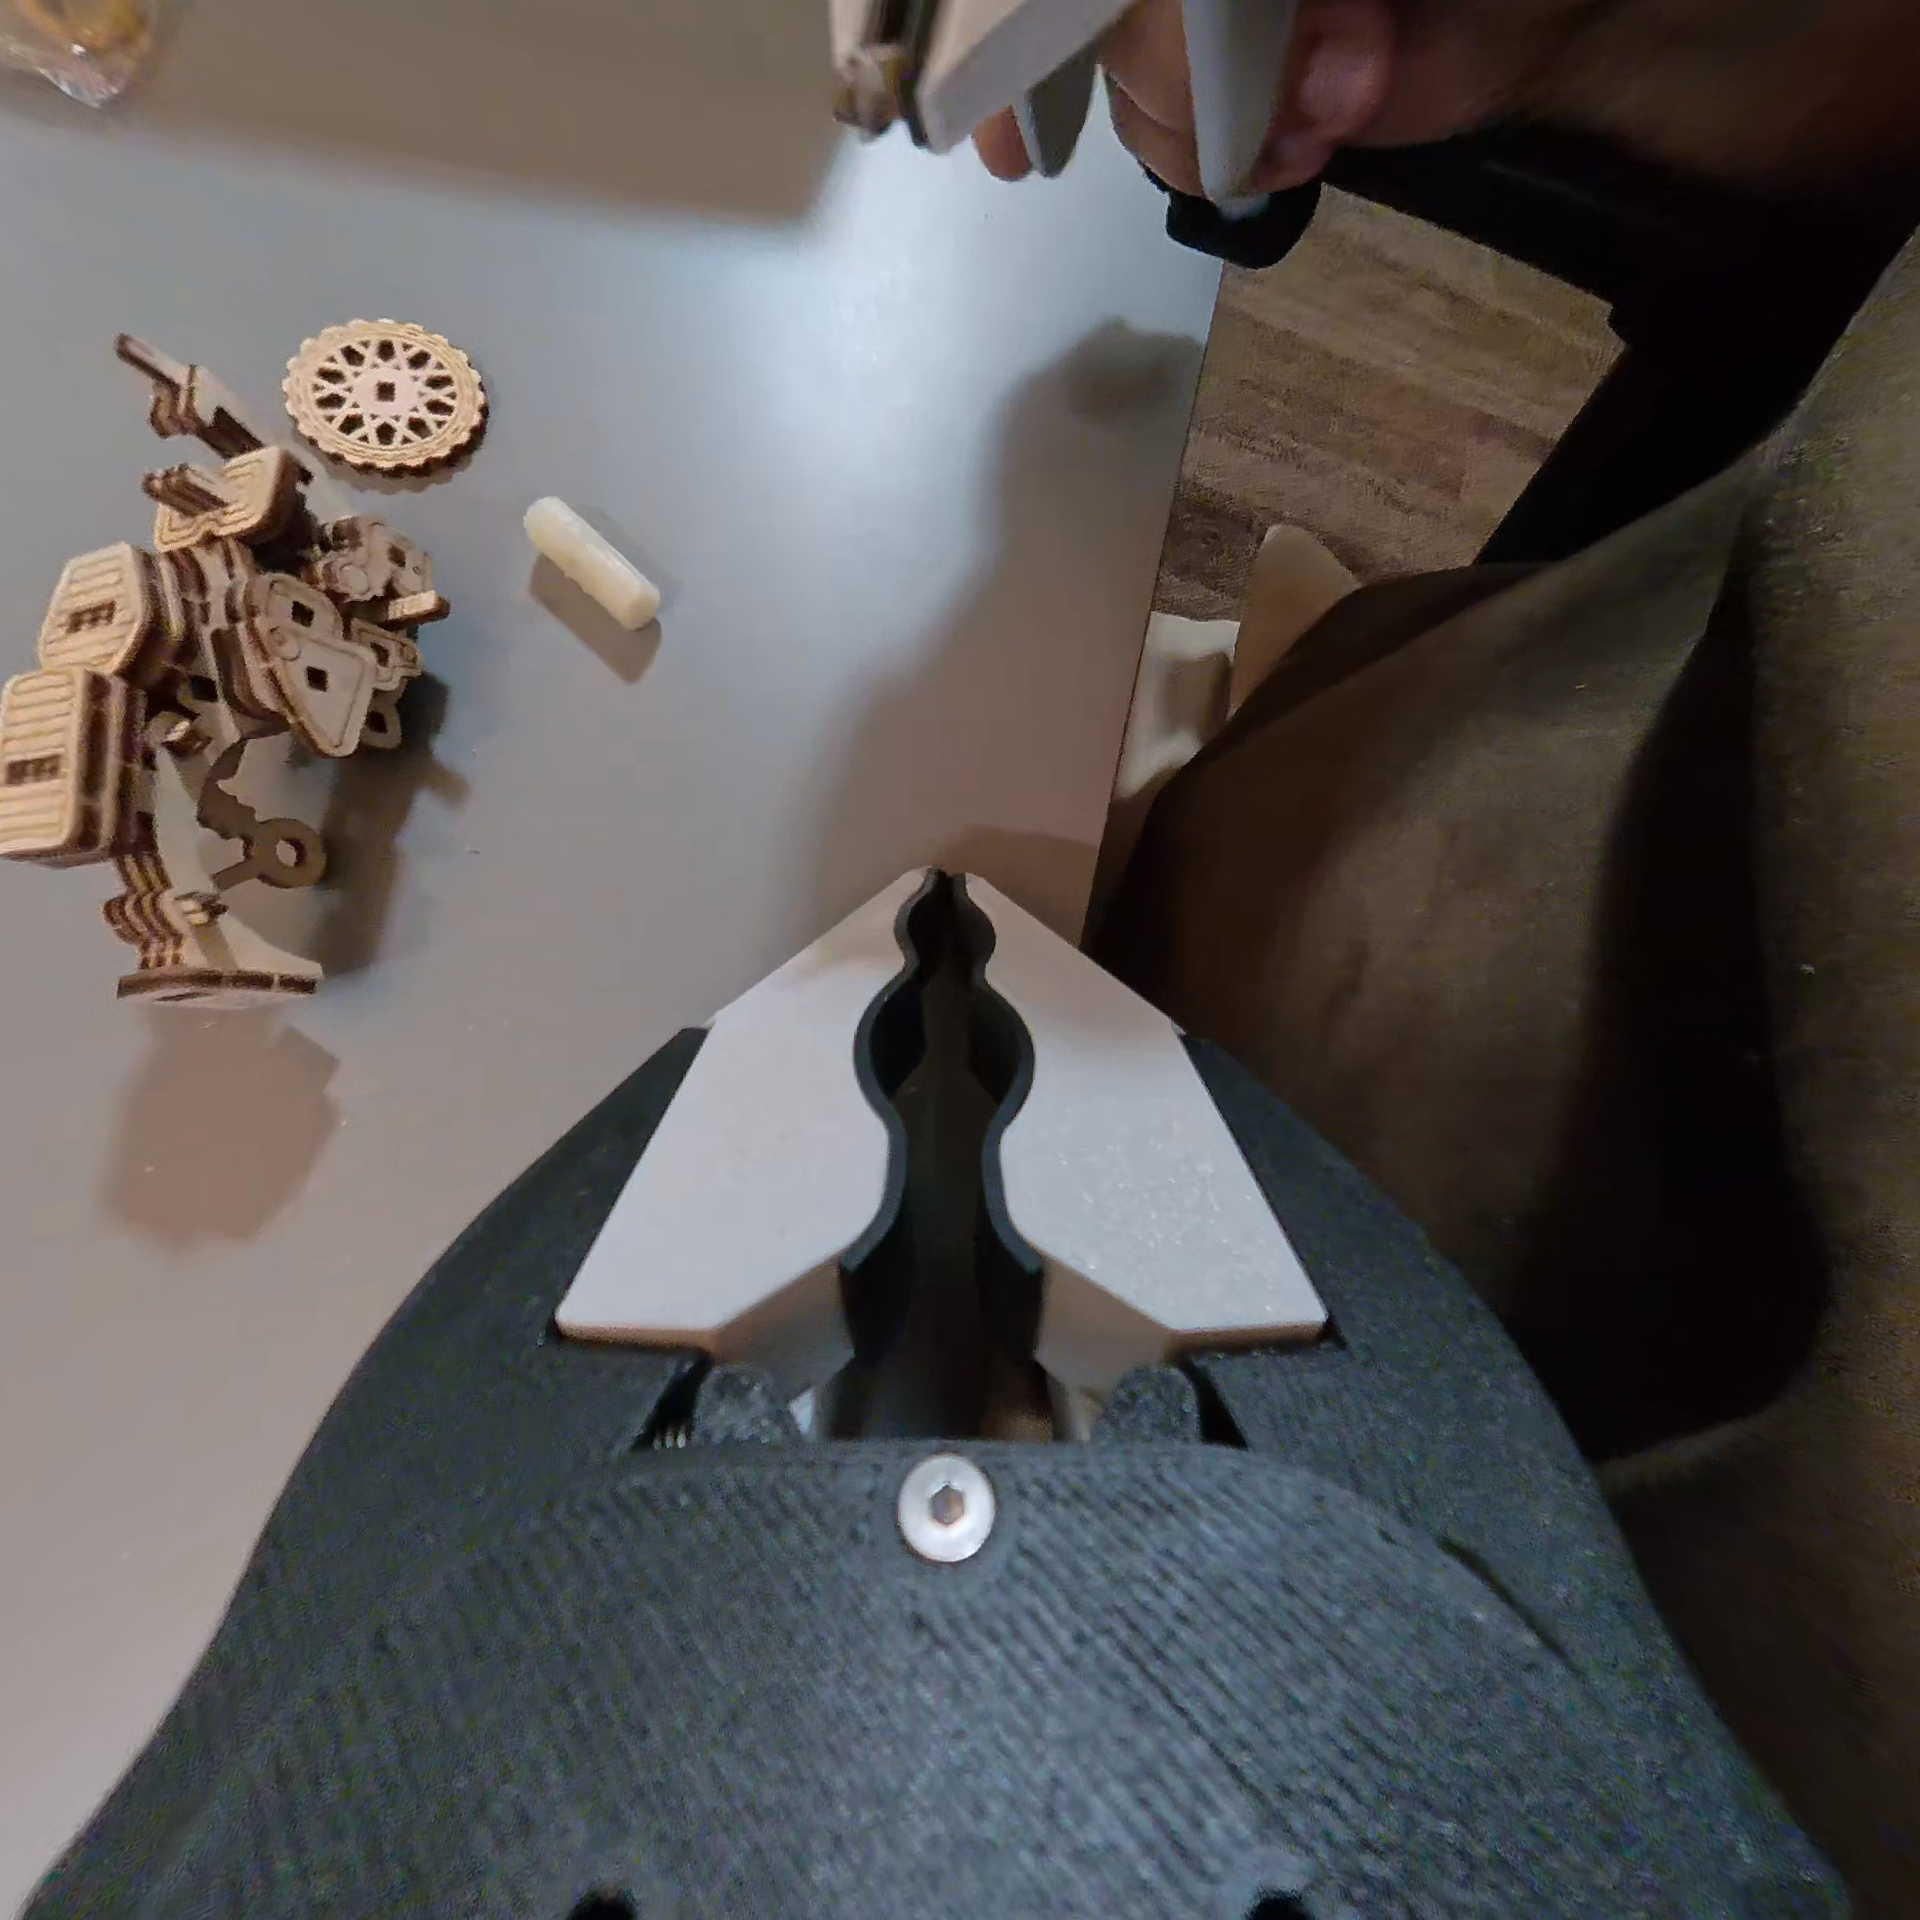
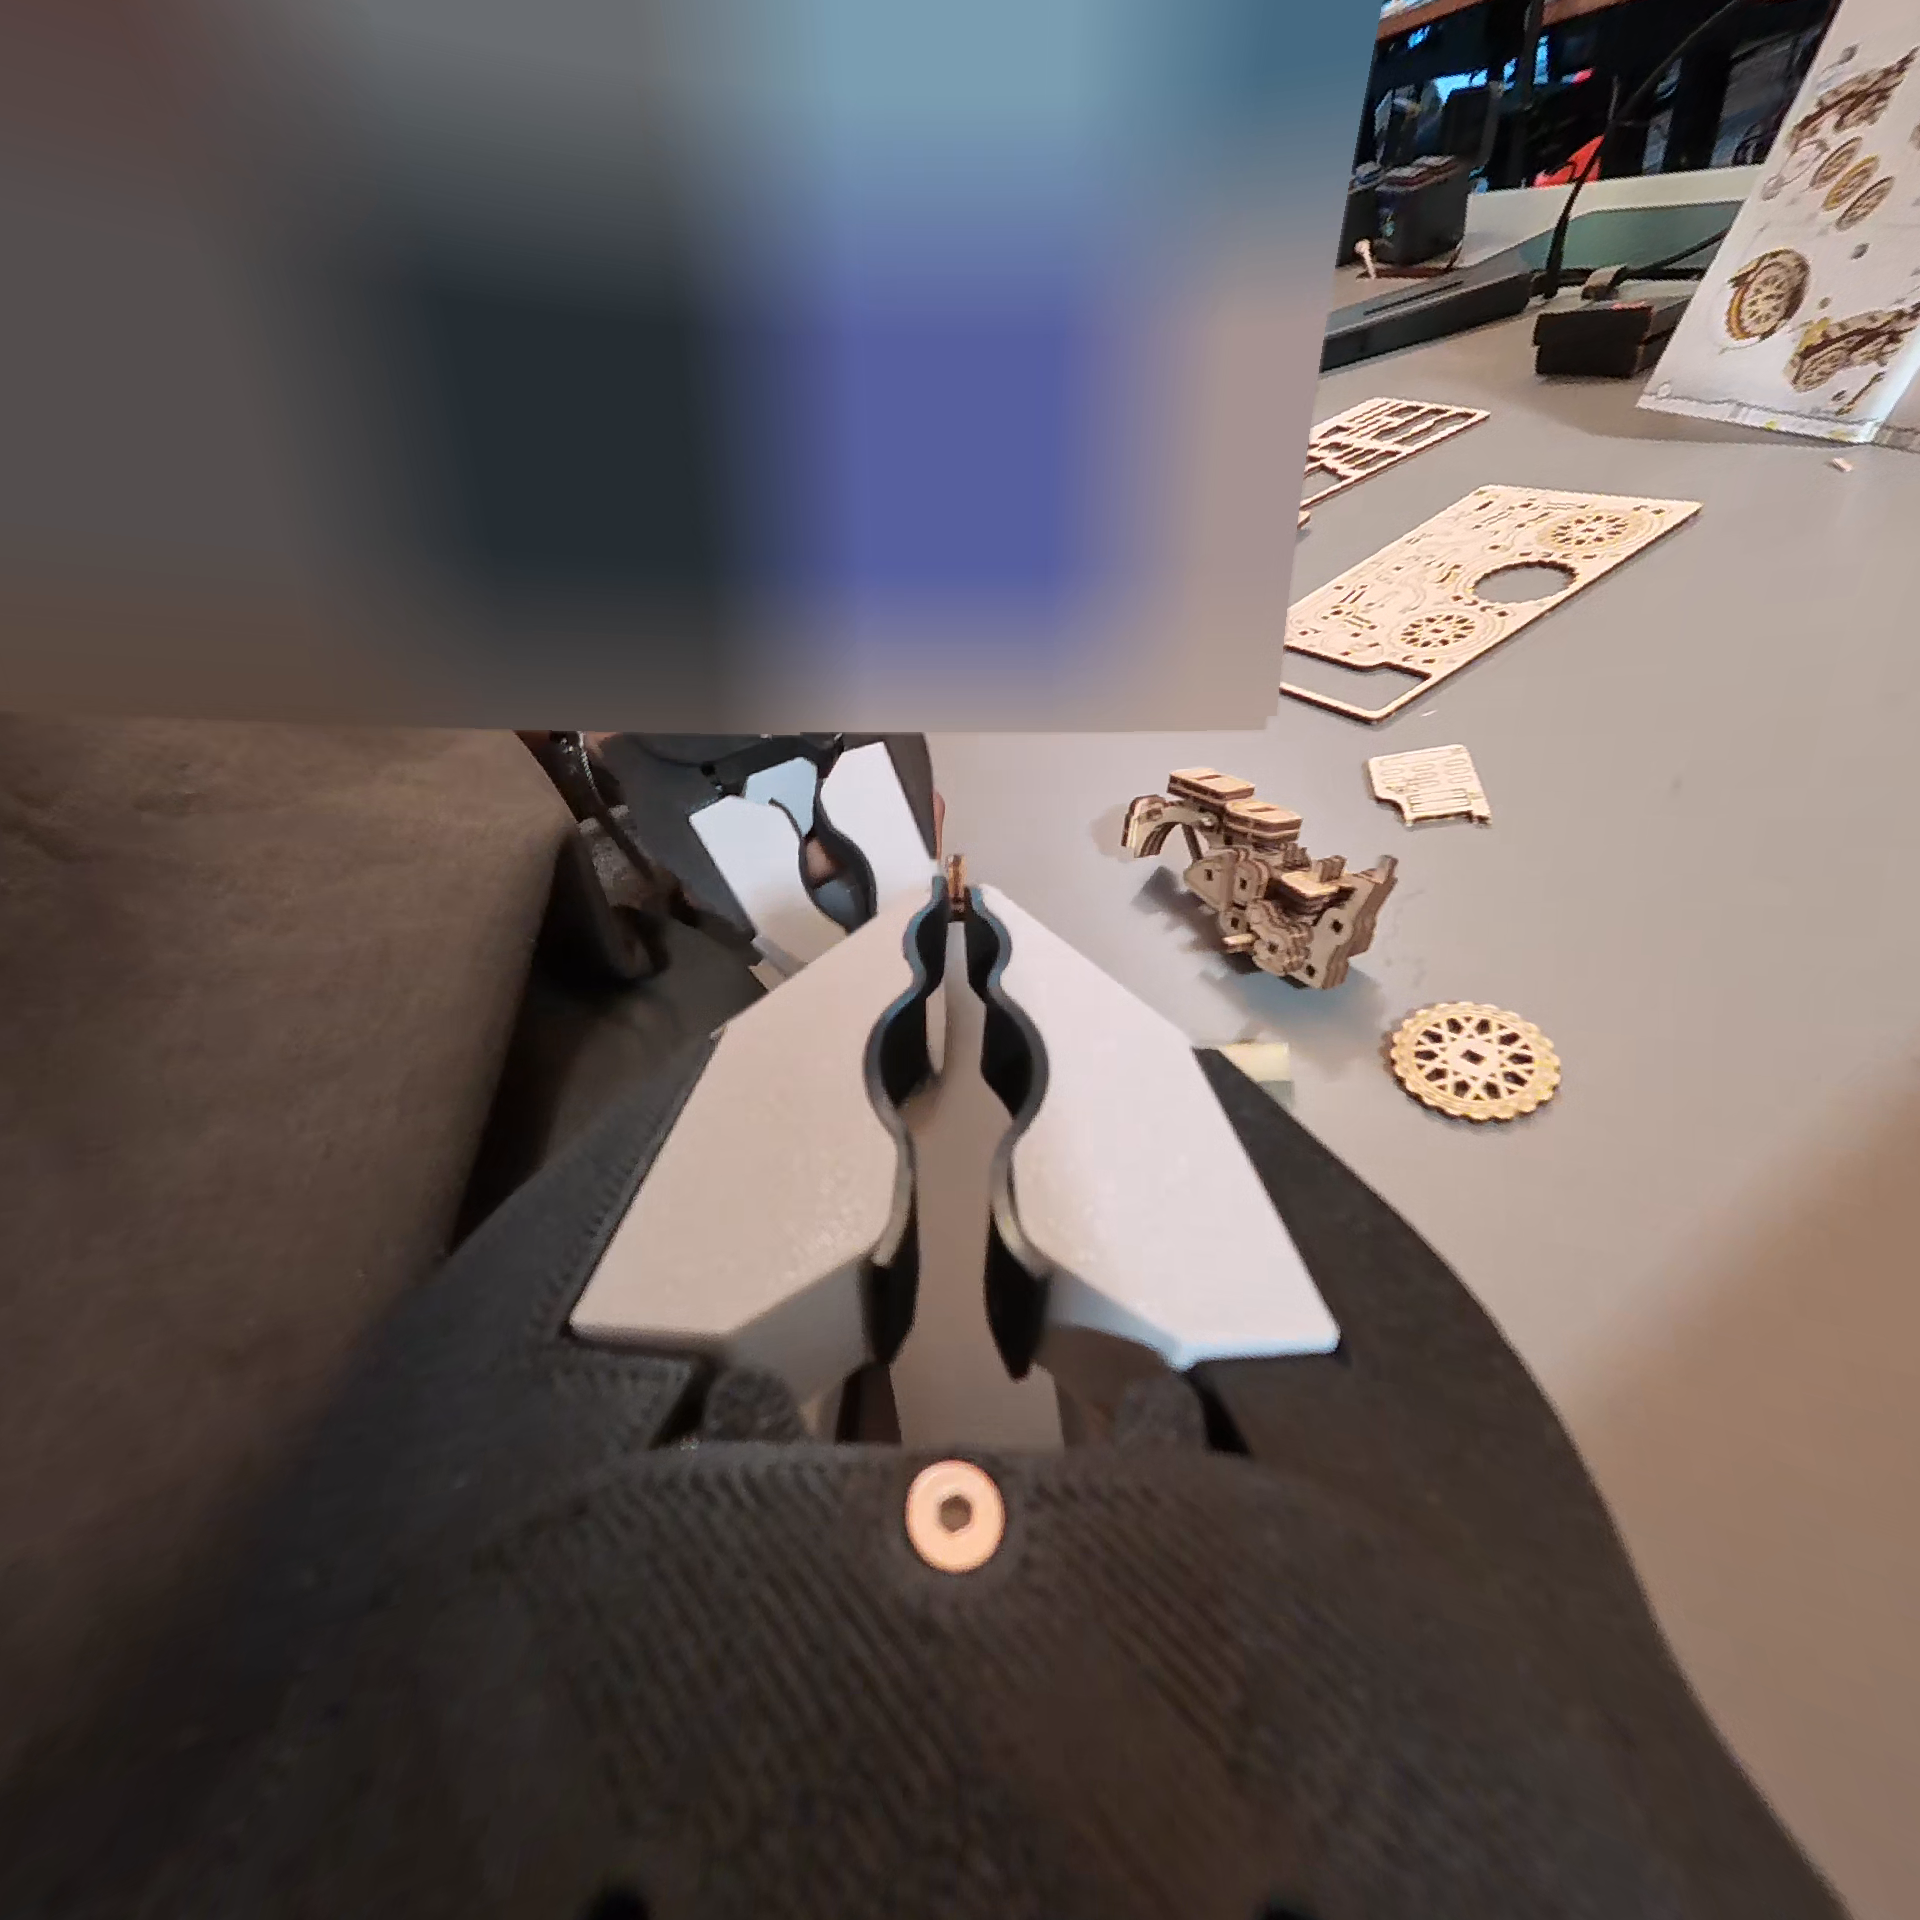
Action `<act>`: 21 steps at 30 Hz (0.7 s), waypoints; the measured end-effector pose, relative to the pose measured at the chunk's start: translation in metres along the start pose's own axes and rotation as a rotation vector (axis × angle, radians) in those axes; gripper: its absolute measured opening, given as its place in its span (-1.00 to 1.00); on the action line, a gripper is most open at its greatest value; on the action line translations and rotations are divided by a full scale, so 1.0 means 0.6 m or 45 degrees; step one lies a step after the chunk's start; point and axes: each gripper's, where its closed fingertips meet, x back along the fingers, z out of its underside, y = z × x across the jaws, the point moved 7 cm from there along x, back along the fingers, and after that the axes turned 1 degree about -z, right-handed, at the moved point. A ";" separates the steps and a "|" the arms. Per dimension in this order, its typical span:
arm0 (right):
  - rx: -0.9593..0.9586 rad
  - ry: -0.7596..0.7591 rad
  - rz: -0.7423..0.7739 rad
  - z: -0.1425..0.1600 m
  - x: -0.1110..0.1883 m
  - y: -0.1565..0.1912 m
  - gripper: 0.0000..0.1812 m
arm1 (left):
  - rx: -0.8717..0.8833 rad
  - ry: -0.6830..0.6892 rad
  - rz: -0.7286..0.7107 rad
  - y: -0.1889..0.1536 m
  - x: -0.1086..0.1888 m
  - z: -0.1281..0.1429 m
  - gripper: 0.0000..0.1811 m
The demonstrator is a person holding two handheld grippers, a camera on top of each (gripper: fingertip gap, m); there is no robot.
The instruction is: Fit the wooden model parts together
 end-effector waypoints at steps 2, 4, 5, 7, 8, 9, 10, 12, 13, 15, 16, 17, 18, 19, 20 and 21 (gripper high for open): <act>0.003 0.013 -0.008 0.001 -0.001 0.002 -0.99 | 0.061 -0.046 0.025 0.007 0.005 -0.002 -0.98; -0.003 0.038 -0.030 0.005 -0.004 0.005 -0.99 | 0.179 -0.146 0.091 0.017 0.016 -0.010 -0.99; -0.009 0.055 -0.045 0.007 -0.007 0.006 -0.99 | 0.253 -0.217 0.141 0.022 0.024 -0.015 -1.00; -0.026 0.080 -0.079 0.011 -0.013 0.011 -0.99 | 0.412 -0.385 0.268 0.031 0.043 -0.029 -1.00; -0.037 0.081 -0.101 0.012 -0.016 0.014 -0.99 | 0.478 -0.471 0.338 0.034 0.053 -0.036 -1.00; -0.051 0.073 -0.124 0.011 -0.019 0.017 -0.99 | 0.530 -0.547 0.402 0.036 0.061 -0.041 -1.00; -0.068 0.059 -0.148 0.010 -0.021 0.021 -0.99 | 0.568 -0.604 0.456 0.037 0.068 -0.045 -1.00; -0.097 0.027 -0.190 0.008 -0.024 0.026 -0.99 | 0.602 -0.675 0.530 0.035 0.075 -0.051 -1.00; -0.110 0.013 -0.206 0.006 -0.025 0.028 -0.99 | 0.605 -0.693 0.555 0.033 0.076 -0.053 -1.00; -0.134 -0.009 -0.234 0.004 -0.026 0.031 -0.99 | 0.606 -0.715 0.599 0.026 0.076 -0.058 -1.00; -0.143 -0.018 -0.244 0.004 -0.027 0.032 -0.99 | 0.607 -0.724 0.616 0.023 0.076 -0.060 -1.00; -0.150 -0.025 -0.254 0.003 -0.027 0.033 -0.99 | 0.607 -0.731 0.634 0.019 0.075 -0.062 -1.00; -0.155 -0.029 -0.265 0.003 -0.027 0.034 -0.99 | 0.610 -0.736 0.648 0.017 0.075 -0.063 -1.00; -0.161 -0.033 -0.274 0.002 -0.027 0.035 -0.99 | 0.611 -0.740 0.661 0.015 0.074 -0.064 -1.00; -0.167 -0.035 -0.284 0.002 -0.027 0.035 -0.99 | 0.614 -0.747 0.674 0.014 0.075 -0.065 -1.00; -0.174 -0.039 -0.295 0.002 -0.027 0.036 -0.99 | 0.619 -0.753 0.684 0.013 0.075 -0.066 -1.00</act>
